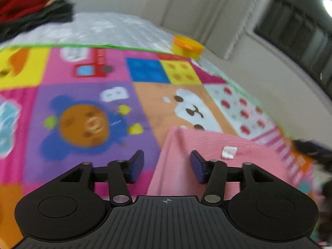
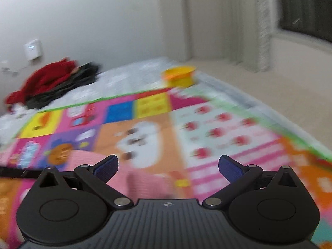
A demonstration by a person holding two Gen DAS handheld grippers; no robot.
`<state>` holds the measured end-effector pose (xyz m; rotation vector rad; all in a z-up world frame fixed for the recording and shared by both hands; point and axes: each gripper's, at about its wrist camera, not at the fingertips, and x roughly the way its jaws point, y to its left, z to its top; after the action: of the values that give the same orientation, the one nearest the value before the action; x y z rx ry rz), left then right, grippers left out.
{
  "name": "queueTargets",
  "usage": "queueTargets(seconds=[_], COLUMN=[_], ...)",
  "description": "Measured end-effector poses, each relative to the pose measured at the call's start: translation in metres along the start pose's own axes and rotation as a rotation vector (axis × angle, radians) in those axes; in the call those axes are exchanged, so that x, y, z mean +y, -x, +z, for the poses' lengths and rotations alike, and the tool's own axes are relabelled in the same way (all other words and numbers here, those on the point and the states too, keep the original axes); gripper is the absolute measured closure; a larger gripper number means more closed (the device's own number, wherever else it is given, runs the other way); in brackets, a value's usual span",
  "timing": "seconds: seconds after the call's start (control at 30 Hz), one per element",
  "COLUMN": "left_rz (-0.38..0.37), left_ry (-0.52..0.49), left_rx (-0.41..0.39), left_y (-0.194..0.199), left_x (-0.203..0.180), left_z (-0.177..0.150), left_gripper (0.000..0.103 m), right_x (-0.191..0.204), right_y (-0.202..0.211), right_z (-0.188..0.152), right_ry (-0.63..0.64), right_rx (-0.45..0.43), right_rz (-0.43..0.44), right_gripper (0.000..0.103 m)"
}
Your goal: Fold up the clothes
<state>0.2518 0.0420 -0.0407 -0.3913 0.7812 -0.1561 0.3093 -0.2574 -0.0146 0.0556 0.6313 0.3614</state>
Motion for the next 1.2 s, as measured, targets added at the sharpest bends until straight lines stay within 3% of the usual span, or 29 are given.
queueTargets(seconds=[0.07,0.1,0.13,0.2,0.27,0.37,0.43,0.47,0.6,0.7,0.83,0.97,1.07,1.13,1.2], left_rz=[-0.079,-0.145,-0.209,-0.305,-0.361,-0.352,-0.335,-0.336,-0.310,-0.233,-0.163,-0.111,-0.094,-0.090,-0.101], left_ry=[0.061,0.093,0.124,0.178,0.224,0.280,0.324,0.334,0.276,0.176,0.125,0.101,0.172,0.257,0.338], left_rx=[0.035,0.070,0.114,0.198,0.269,0.296,0.281,0.268,0.207,0.137,0.098,0.061,0.018,-0.027,-0.067], left_y=[0.026,0.037,0.038,0.030,0.013,-0.018,-0.030,-0.034,-0.040,-0.035,-0.029,-0.011,0.015,0.032,0.039], left_x=[0.008,0.009,0.006,-0.001,-0.009,-0.015,-0.014,-0.012,-0.004,0.004,0.018,0.023,0.029,0.032,0.035], left_z=[-0.017,-0.030,-0.041,-0.061,-0.078,-0.088,-0.085,-0.080,-0.050,-0.029,-0.006,0.006,-0.003,-0.013,-0.026], left_gripper=[0.030,0.028,0.025,0.020,0.020,0.022,0.038,0.037,0.046,0.047,0.046,0.045,0.031,0.022,0.021], right_x=[0.008,0.013,0.017,0.023,0.022,0.013,0.004,-0.001,-0.006,0.005,0.033,0.043,0.024,0.012,0.010], right_y=[-0.021,-0.033,-0.044,-0.064,-0.073,-0.070,-0.069,-0.067,-0.047,-0.019,0.017,0.043,0.058,0.057,0.054], right_z=[0.002,0.001,0.000,-0.004,-0.010,-0.017,-0.023,-0.026,-0.045,-0.066,-0.086,-0.085,-0.072,-0.064,-0.057], right_ry=[-0.011,0.006,0.023,0.074,0.105,0.098,0.054,0.022,-0.065,-0.080,-0.066,-0.039,-0.145,-0.214,-0.249], right_rx=[0.045,0.076,0.107,0.176,0.224,0.239,0.250,0.254,0.241,0.248,0.271,0.224,0.120,0.095,0.075], right_rz=[0.042,0.028,0.015,-0.025,-0.040,-0.024,-0.007,0.001,0.018,0.041,0.107,0.114,0.075,0.050,0.022], right_gripper=[0.000,0.006,0.011,0.033,0.034,0.034,0.034,0.036,0.042,0.042,0.045,0.042,0.021,0.021,0.021])
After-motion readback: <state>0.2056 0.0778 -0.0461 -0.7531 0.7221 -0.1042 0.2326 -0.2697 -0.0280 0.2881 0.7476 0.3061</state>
